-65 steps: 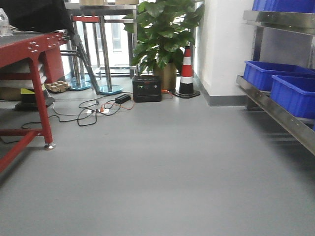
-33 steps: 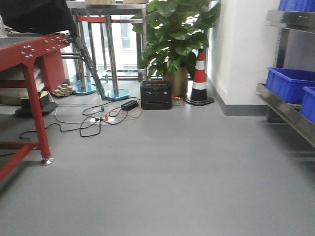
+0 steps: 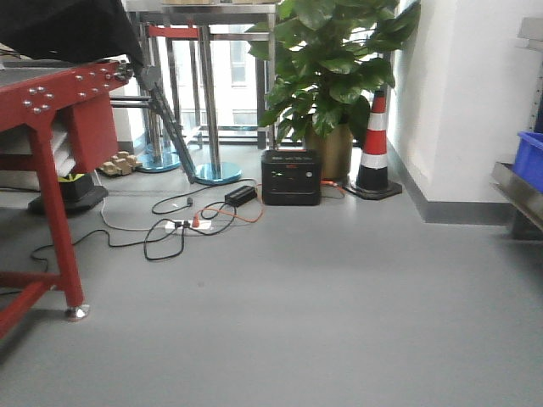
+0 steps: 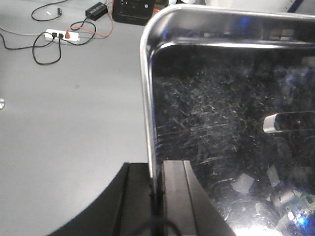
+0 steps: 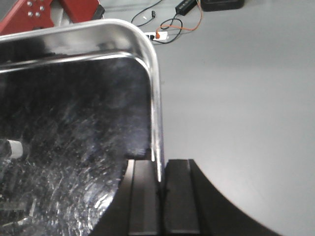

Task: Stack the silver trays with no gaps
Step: 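Drive the base to the second shelf holding the tray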

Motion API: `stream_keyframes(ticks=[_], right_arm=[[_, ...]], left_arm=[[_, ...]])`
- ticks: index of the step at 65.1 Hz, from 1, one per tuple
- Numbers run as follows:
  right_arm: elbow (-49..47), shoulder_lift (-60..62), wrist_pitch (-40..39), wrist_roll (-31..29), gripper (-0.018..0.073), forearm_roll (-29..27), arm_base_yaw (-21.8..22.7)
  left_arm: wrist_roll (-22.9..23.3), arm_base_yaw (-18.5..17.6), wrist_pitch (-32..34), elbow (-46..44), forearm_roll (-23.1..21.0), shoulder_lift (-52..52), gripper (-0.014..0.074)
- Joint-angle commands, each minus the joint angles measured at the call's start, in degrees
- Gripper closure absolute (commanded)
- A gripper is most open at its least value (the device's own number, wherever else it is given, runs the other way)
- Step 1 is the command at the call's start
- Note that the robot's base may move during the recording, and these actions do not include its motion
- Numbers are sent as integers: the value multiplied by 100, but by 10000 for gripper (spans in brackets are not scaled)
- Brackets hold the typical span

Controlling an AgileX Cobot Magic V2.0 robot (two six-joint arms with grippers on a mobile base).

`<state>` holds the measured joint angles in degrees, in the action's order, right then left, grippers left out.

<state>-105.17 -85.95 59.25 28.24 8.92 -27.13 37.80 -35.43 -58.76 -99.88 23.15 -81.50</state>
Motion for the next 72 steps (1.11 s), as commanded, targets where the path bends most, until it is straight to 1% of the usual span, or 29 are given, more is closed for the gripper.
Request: stream_keyframes(ticks=[1, 23, 36, 46, 72], right_arm=[[-57, 50, -342, 19, 627, 44, 5], [-57, 50, -398, 19, 627, 44, 5], [-57, 50, -422, 19, 627, 44, 5], [-57, 50, -444, 19, 627, 44, 5], [-57, 40, -444, 19, 627, 44, 5]], left_arm=[[-13, -26, 149, -43, -51, 55, 612], [-13, -26, 149, -43, -27, 55, 612], [-13, -26, 149, -43, 64, 55, 612], [-13, -26, 152, -43, 310, 55, 612], [-13, -26, 152, -43, 334, 55, 612]])
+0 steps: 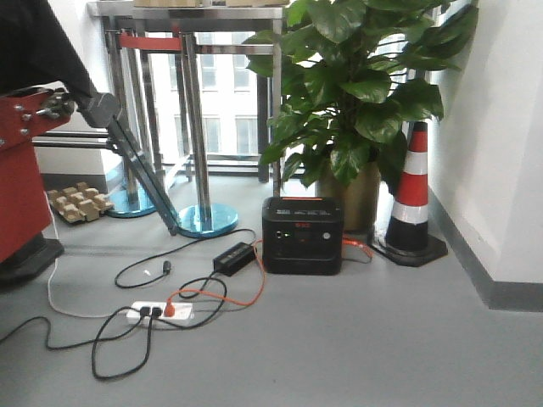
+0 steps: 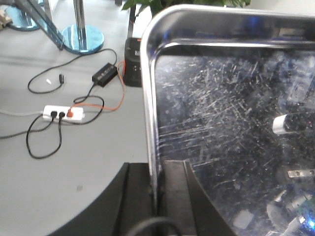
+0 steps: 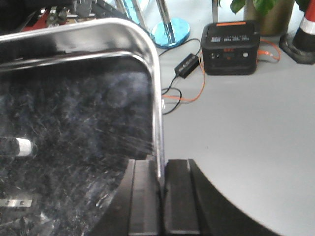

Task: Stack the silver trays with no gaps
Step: 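Drive the base to the second shelf holding the tray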

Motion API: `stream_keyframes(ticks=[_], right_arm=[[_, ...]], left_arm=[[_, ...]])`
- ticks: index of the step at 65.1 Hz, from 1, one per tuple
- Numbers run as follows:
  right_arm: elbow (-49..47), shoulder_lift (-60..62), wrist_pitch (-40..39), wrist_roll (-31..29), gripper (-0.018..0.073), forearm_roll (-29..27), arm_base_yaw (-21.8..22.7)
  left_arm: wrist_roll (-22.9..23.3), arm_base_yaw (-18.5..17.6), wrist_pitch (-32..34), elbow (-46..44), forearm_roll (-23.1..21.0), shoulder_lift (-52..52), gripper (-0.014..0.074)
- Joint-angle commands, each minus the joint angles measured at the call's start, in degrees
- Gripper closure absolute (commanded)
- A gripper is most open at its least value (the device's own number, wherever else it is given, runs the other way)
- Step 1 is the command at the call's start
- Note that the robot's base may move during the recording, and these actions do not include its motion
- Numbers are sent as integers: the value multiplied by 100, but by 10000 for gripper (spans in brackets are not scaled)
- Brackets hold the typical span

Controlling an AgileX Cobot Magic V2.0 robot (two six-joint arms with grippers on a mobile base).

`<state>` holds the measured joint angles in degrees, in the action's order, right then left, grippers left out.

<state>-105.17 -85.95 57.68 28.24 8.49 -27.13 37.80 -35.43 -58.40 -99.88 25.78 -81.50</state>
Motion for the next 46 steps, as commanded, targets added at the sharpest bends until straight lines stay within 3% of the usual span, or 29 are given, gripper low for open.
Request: stream_keyframes(ticks=[1, 46], right_arm=[[-57, 40, -287, 19, 627, 87, 5], [-57, 40, -287, 19, 627, 87, 5]], left_arm=[[-13, -26, 116, -43, 72, 55, 612], [-13, -26, 116, -43, 176, 55, 612]])
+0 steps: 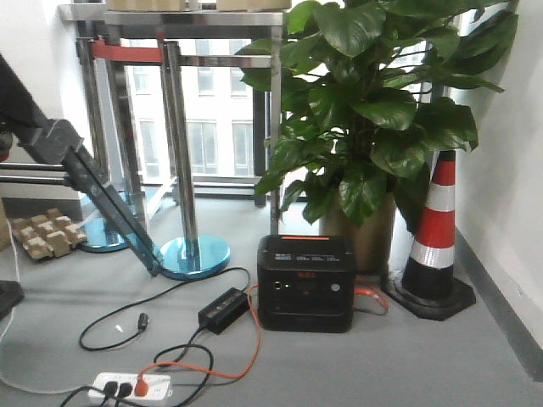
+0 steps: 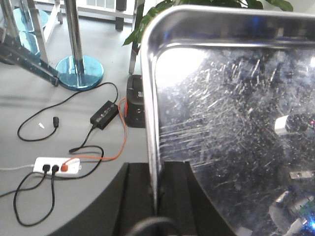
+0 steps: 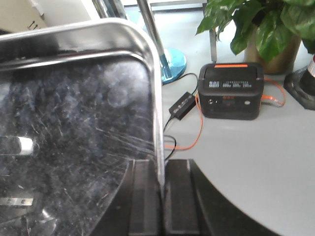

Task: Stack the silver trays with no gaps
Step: 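Drive the base to the second shelf holding the tray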

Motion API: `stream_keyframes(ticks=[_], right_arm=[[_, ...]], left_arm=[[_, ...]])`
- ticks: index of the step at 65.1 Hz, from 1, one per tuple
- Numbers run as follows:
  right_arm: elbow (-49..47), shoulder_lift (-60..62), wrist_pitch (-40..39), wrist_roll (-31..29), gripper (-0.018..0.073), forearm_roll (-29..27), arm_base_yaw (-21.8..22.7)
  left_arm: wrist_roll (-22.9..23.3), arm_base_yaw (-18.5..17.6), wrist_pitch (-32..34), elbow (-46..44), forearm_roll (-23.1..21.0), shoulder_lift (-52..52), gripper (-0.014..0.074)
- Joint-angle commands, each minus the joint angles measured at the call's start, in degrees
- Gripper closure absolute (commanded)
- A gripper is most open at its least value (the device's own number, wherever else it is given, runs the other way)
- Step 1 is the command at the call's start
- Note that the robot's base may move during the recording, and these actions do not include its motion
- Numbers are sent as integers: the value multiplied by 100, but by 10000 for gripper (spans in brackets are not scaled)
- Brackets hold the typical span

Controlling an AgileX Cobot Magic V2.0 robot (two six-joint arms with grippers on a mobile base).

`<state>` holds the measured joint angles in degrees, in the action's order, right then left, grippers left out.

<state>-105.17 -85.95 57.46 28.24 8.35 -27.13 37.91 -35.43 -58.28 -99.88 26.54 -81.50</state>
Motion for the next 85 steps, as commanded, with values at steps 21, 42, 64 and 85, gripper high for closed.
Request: stream_keyframes(ticks=[21, 42, 64, 85], right_arm=[[-57, 40, -265, 19, 627, 101, 5], [-57, 40, -265, 19, 627, 101, 5], [-57, 40, -265, 19, 627, 101, 5], [-57, 40, -265, 19, 627, 101, 5]], left_arm=[[-24, -26, 104, -43, 99, 55, 612], [-24, -26, 104, -43, 99, 55, 612], [-24, -26, 104, -43, 99, 55, 612], [-24, -26, 104, -43, 99, 55, 612]])
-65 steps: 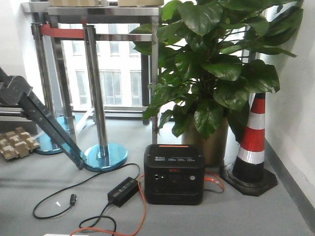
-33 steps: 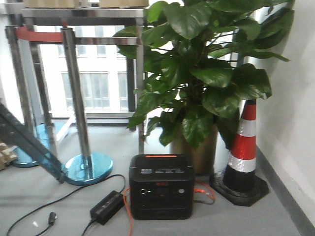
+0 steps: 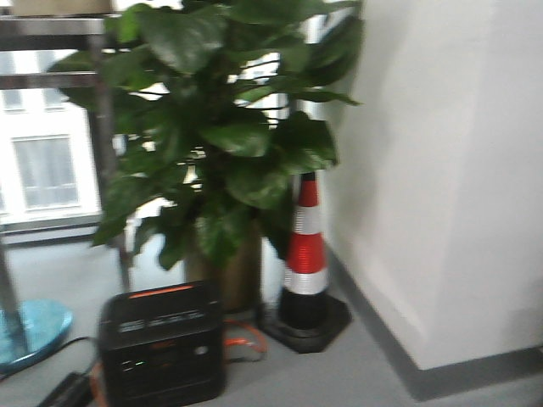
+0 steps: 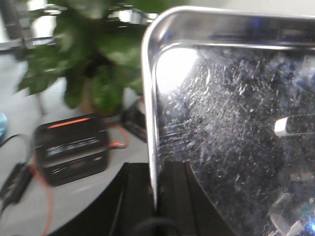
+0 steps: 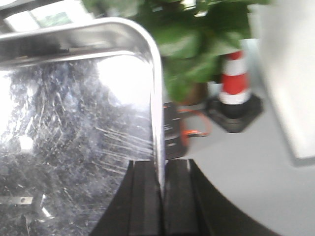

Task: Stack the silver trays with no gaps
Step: 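Drive the base to the second shelf holding the tray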

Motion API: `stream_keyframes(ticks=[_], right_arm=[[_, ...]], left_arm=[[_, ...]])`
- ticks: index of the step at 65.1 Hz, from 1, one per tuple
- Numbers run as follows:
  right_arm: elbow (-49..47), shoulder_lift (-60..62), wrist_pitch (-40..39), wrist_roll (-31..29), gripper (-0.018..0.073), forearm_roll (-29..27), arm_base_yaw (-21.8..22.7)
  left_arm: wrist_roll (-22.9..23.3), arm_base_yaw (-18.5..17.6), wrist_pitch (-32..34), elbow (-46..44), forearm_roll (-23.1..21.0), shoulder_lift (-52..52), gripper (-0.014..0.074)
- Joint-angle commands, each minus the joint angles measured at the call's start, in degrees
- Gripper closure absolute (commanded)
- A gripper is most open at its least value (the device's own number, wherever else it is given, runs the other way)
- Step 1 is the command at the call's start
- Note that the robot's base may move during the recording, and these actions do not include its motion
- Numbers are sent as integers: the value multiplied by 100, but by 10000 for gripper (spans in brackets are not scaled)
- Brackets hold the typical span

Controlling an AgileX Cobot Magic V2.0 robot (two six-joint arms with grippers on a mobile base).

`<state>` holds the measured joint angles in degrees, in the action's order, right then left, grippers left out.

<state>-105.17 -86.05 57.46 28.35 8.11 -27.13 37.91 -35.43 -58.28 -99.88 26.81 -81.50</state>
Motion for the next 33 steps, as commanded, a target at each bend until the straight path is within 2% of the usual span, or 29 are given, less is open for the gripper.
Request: stream_keyframes(ticks=[1, 33], right_arm=[[-57, 51, -265, 8, 627, 126, 5], [-57, 51, -265, 8, 627, 126, 5]], left_arm=[[-24, -26, 104, -43, 73, 55, 612], [-24, -26, 104, -43, 73, 55, 612]])
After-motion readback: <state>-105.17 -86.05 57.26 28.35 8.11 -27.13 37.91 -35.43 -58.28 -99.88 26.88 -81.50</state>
